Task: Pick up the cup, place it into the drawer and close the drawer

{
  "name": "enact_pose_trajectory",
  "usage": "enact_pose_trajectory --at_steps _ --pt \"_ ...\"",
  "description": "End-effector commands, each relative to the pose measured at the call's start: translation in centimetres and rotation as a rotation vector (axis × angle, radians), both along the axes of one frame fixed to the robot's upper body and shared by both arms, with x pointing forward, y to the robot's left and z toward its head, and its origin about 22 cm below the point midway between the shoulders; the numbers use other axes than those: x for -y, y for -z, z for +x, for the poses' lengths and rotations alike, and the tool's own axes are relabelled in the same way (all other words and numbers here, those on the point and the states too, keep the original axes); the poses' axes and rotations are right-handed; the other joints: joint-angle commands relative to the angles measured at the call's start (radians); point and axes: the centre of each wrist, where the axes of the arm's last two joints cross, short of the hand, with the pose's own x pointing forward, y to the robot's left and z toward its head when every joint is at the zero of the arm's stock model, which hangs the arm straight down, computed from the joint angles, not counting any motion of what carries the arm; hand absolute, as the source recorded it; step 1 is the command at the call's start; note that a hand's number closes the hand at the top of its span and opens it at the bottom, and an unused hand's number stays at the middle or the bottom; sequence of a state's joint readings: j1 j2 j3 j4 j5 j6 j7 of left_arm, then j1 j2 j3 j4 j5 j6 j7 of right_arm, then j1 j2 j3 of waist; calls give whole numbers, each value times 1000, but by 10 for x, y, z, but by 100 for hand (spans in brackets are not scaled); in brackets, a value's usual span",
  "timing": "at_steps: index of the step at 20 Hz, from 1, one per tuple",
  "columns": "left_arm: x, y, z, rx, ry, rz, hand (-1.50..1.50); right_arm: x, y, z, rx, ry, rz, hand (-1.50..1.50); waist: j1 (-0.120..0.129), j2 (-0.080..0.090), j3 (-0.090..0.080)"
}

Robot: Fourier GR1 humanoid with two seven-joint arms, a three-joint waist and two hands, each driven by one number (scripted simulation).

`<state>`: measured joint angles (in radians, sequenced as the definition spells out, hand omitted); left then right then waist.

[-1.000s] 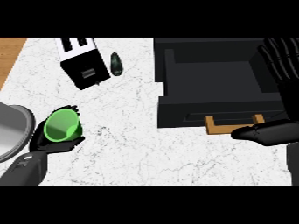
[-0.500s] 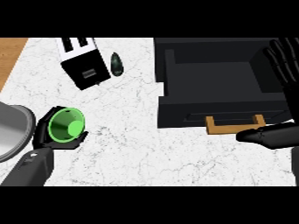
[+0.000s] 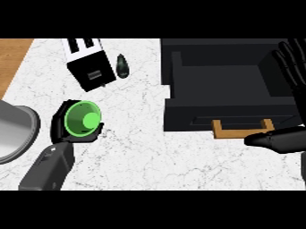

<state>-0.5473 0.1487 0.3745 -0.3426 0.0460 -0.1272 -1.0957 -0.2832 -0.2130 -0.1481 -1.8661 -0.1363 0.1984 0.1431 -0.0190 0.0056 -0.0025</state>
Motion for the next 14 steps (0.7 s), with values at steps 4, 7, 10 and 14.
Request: enact_pose_trajectory --at_steps 4,7,10,14 --pt "46 -62 62 171 187 1 150 -1 -9 3 -2 25 -6 -150 16 -8 2" --pt "68 -98 81 195 233 5 150 7 3 -1 2 41 4 -150 26 -12 4" --pt "116 -133 97 220 305 25 150 -7 -2 -13 -1 33 -2 -150 22 -15 3" --pt "142 -176 104 210 340 46 150 2 11 -12 -13 30 -1 -150 17 -14 3"
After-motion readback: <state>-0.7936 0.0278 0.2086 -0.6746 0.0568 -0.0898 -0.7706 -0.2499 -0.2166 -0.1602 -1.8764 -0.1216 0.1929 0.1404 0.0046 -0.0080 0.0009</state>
